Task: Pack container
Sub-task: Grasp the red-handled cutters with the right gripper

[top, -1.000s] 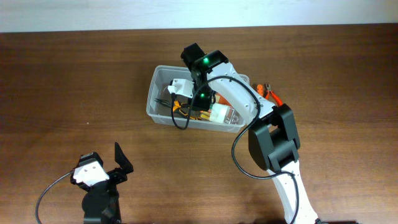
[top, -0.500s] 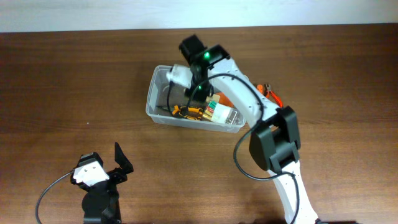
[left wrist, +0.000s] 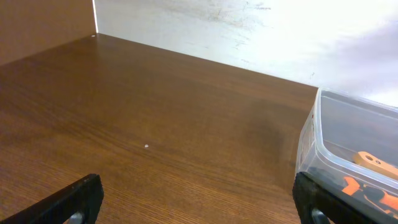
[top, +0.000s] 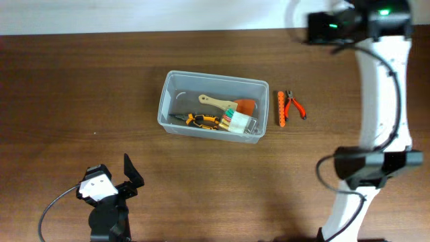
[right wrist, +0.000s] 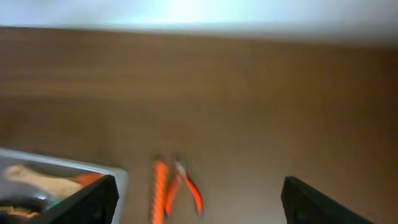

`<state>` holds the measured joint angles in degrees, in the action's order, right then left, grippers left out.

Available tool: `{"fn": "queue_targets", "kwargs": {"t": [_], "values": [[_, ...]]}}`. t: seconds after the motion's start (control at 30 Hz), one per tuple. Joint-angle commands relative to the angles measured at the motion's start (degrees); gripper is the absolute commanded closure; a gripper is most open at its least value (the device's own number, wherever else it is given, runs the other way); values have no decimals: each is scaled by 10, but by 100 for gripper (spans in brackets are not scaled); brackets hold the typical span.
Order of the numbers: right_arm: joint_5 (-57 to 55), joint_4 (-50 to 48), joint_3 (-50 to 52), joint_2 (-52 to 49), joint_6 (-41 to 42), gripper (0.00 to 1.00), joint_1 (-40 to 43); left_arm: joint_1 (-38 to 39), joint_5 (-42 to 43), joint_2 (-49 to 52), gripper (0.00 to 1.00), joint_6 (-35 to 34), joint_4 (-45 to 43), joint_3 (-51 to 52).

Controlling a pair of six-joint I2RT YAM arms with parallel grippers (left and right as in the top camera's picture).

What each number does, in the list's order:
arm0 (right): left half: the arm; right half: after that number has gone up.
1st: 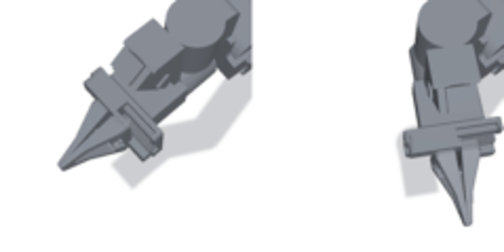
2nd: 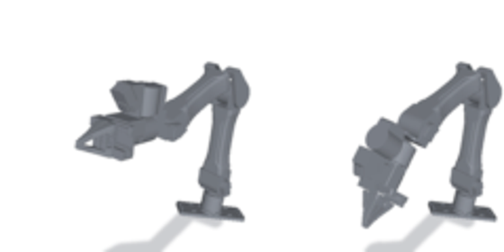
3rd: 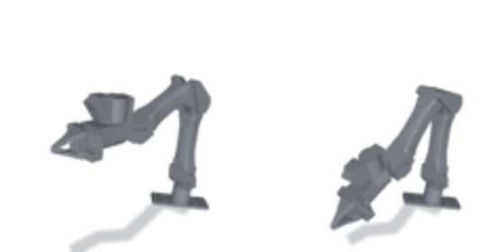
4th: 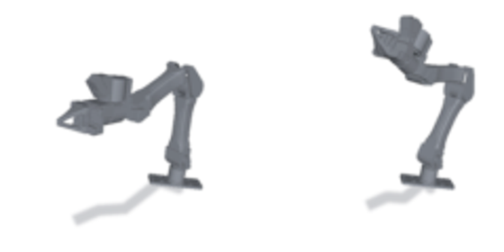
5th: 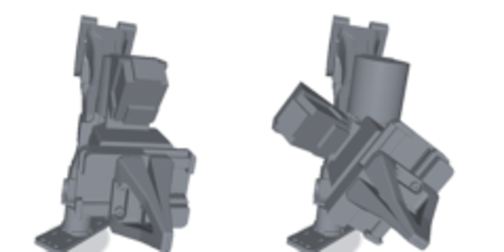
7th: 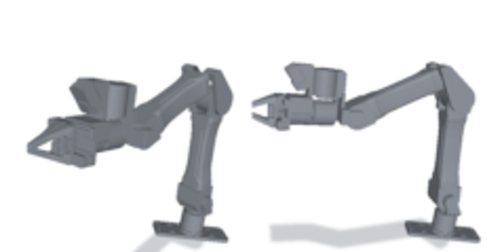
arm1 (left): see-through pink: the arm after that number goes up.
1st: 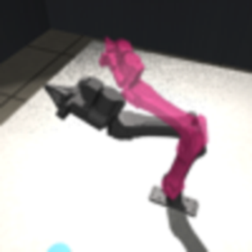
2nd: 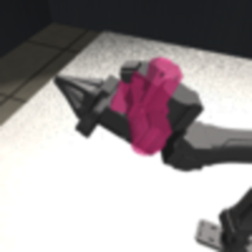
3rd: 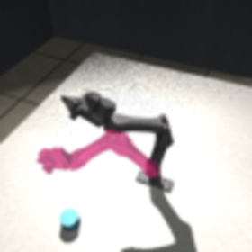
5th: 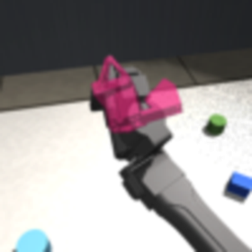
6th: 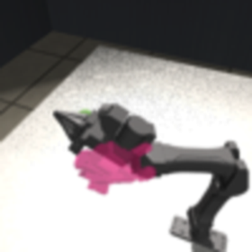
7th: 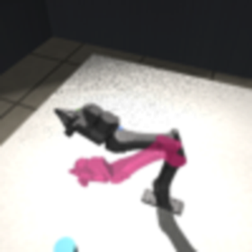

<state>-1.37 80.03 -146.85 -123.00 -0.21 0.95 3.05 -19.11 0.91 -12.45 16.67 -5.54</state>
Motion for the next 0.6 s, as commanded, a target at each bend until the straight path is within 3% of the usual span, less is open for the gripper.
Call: {"fn": "queue_targets", "kwargs": {"t": [0.0,0.37,0.57], "values": [[18,18,78,-62,130,19,41,2,-2,-2,1,5,0,2],[45,-77,329,-83,-54,26,48,2,-2,-2,1,5,0,2],[40,-128,404,-83,-56,41,47,2,-2,-2,1,5,0,2]]}}
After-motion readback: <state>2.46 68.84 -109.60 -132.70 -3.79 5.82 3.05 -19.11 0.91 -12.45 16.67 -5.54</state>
